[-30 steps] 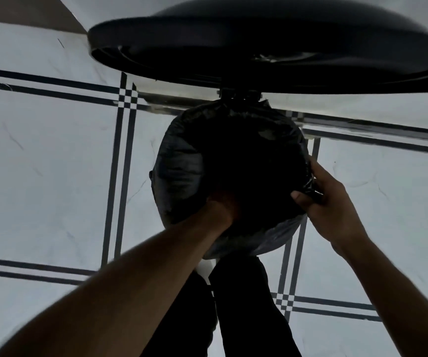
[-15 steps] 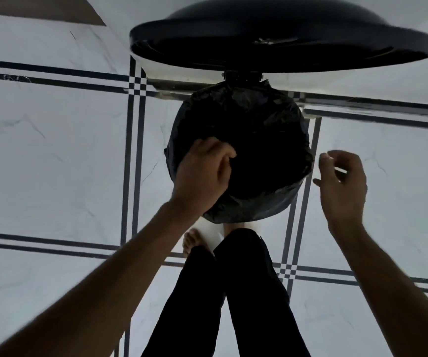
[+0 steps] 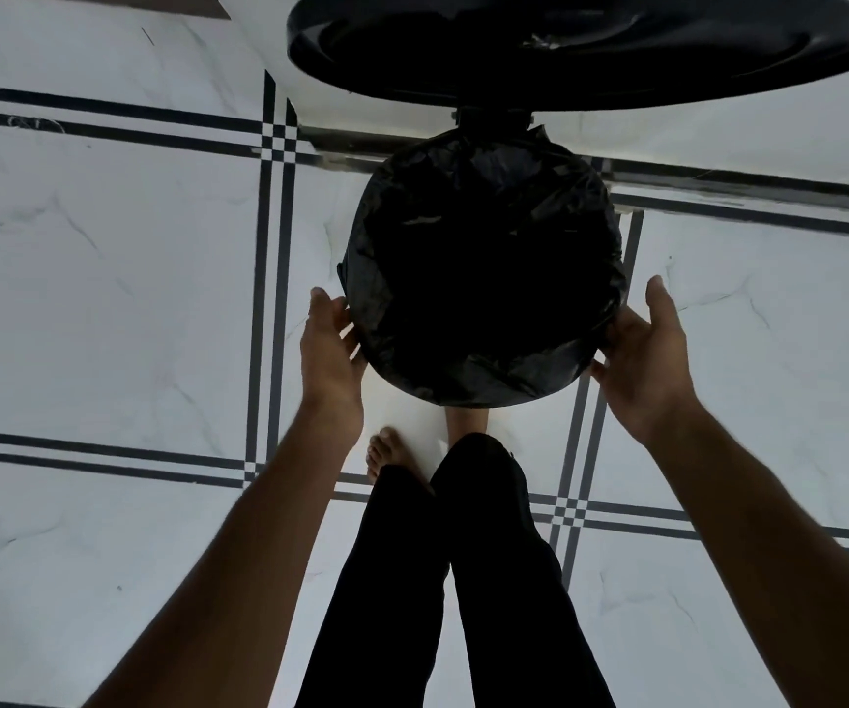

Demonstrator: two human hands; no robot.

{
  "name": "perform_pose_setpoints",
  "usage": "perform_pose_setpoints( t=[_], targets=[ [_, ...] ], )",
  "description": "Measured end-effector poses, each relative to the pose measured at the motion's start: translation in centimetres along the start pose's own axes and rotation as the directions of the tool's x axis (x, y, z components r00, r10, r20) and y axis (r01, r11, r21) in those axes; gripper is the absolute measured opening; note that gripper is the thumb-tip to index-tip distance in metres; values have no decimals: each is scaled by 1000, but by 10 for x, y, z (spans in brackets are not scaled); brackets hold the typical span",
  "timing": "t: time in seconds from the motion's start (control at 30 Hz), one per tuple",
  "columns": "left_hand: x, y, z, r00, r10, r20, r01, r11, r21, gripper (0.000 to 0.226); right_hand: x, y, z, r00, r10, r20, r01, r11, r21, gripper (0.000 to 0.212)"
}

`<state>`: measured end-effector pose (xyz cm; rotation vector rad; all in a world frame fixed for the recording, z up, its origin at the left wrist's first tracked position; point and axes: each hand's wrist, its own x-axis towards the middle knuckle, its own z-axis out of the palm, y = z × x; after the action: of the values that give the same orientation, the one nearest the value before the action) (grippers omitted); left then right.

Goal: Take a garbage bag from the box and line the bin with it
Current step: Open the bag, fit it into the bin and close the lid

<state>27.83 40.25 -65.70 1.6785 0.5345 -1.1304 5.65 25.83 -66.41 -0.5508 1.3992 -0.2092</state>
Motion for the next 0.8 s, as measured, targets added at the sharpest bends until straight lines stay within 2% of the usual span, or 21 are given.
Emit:
perform_pose_setpoints(
  t=[0.13, 0.27, 0.33, 0.4, 0.5, 0.57, 0.6, 0.7, 0.8],
  targets=[
    [6, -1, -2, 993, -23, 113, 19, 999, 45, 66, -3, 6, 3, 1000, 20, 12, -22, 985, 171, 63],
    [11, 0, -7, 979, -62, 195, 70, 997, -33, 73, -2, 10, 6, 999, 34, 21, -39, 953, 301, 73],
    [12, 0, -10, 974, -74, 214, 91, 993, -69, 75, -1, 10, 6, 999, 51, 4, -49, 945, 322, 69],
    [11, -2, -12, 982, -55, 180, 68, 995, -68, 71, 2, 9, 6, 995, 77, -69, -53, 953, 298, 60],
    [4, -7, -17, 1000, 20, 3, -20, 1000, -3, 48, 1, 7, 7, 954, 107, -281, -55, 981, 187, 38],
    [-2, -13, -20, 996, -6, -84, 7, 1000, 10, 36, -4, 7, 8, 917, 102, -385, -51, 989, 140, 28],
    [-4, -17, -21, 996, -41, -75, 42, 999, 9, 36, -6, 9, 8, 913, 109, -392, -62, 989, 131, 27],
    [-6, -28, -16, 990, -143, 7, 143, 990, 16, 47, -13, 12, 10, 951, 175, -257, -129, 974, 185, 37],
    [-4, -30, -7, 980, -196, 23, 197, 977, -81, 51, -10, 13, 11, 959, 208, -194, -156, 955, 254, 51]
  ],
)
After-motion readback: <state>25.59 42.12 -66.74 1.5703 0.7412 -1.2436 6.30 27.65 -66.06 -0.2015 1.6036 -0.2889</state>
